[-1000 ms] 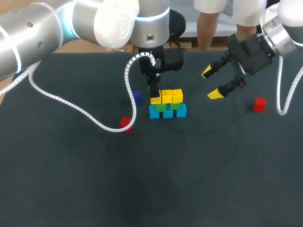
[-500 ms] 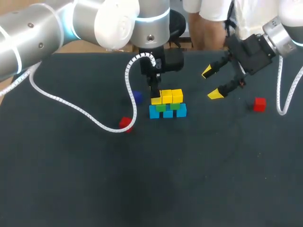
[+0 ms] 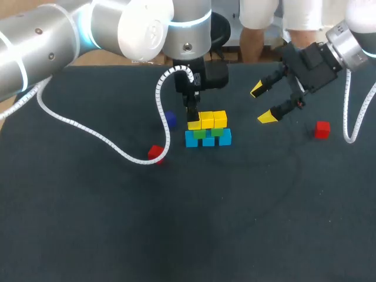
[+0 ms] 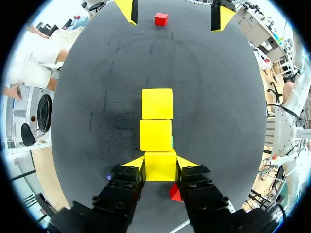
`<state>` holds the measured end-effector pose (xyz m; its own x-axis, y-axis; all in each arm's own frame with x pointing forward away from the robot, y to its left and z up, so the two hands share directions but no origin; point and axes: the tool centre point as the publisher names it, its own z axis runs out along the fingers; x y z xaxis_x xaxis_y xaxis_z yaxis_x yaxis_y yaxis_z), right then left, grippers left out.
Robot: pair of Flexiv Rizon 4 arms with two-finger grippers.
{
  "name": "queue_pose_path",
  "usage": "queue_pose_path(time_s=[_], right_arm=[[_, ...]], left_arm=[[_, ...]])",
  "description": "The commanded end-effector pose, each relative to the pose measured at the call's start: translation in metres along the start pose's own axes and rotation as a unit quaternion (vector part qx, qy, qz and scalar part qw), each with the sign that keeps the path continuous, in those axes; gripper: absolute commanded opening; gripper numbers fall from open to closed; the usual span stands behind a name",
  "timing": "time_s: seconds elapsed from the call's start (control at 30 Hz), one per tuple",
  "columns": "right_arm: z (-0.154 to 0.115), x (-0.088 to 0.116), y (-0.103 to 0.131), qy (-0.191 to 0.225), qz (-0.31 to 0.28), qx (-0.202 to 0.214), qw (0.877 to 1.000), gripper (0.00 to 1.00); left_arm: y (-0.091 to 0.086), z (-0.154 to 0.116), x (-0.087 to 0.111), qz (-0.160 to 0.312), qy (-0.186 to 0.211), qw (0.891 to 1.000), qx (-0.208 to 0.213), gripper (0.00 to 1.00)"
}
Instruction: Place the blue cubes, place green cubes on the blue cubes, place the yellow cubes on the green cubes, then place the red cubes on the yellow cubes, and place purple cube on the red cubes.
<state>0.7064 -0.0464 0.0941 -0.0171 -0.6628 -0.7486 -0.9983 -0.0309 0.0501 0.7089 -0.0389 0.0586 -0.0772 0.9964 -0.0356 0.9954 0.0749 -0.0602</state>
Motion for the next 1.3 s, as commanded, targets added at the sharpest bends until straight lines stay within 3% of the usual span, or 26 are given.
queue_pose_path(time_s=[0.03,1.3], right_arm=[[-0.0002,-0.0001,0.0013,0.0,0.0,0.002,1.0,1.0],[-0.0002,-0.0001,0.0013,0.0,0.0,0.002,1.0,1.0]], left_arm=[[0.0032,-0.0011,-0.0017,0.001,0.003,1.0,0.003,0.0],[0.0043,0.0027,-0.0027,0.003,0.005,1.0,0.009,0.0]])
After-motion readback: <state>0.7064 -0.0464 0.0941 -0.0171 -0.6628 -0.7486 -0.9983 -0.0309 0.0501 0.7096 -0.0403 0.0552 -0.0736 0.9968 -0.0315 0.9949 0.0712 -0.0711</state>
